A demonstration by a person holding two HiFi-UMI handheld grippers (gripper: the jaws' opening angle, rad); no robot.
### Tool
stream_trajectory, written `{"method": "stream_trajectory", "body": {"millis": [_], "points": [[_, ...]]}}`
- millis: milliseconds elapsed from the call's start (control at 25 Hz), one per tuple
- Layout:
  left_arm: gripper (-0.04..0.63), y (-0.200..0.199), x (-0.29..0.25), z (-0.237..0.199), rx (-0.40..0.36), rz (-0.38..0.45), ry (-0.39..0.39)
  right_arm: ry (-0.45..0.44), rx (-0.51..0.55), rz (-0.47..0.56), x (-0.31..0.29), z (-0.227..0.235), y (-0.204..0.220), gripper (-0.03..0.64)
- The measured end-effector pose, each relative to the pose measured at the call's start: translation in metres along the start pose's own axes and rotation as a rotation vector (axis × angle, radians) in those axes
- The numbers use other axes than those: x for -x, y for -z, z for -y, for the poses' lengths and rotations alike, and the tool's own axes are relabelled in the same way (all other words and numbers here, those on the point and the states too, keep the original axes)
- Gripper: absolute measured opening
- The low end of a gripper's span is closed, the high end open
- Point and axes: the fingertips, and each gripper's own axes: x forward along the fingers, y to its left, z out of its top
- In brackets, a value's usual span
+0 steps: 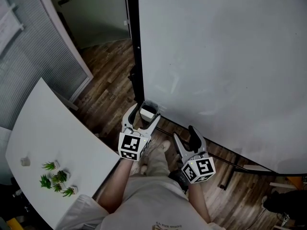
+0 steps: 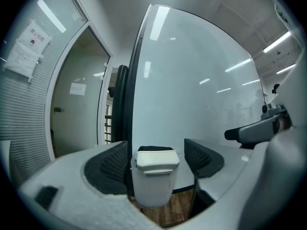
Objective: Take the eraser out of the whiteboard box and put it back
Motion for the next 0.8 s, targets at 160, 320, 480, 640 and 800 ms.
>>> {"method": "stream_trajectory", "body": {"millis": [160,320,480,640,800], "points": [[0.354,0.0004,-0.0033,0.0013,-0.01,0.001,-0.002,0.004,-0.004,-0.003,0.0008,0.0037,0.0004,0.284],[0.347,0.0004,-0.006,0.0014,-0.024,-0.001,-0.007,0.002,-0.006,-0.003,0.0001,0.0064,-0.001,0.284],[0.339,-0.0021,-0.0079,0.0013,-0.034,0.008,-0.013,-0.001,-0.005,-0.001,-0.0011,0.0083,-0.0027,0.282],[0.325,-0.0017,-0.0091,0.0005,-0.044,0.012,-0.018,-0.001,-0.007,-0.004,-0.0028,0.0104,-0.0015,0.282],[0.31,-0.0023,-0.0105,0.0012,-0.054,0.015,-0.022,-0.007,-0.007,-0.014,-0.003,0.0108,0.0006,0.282]]}}
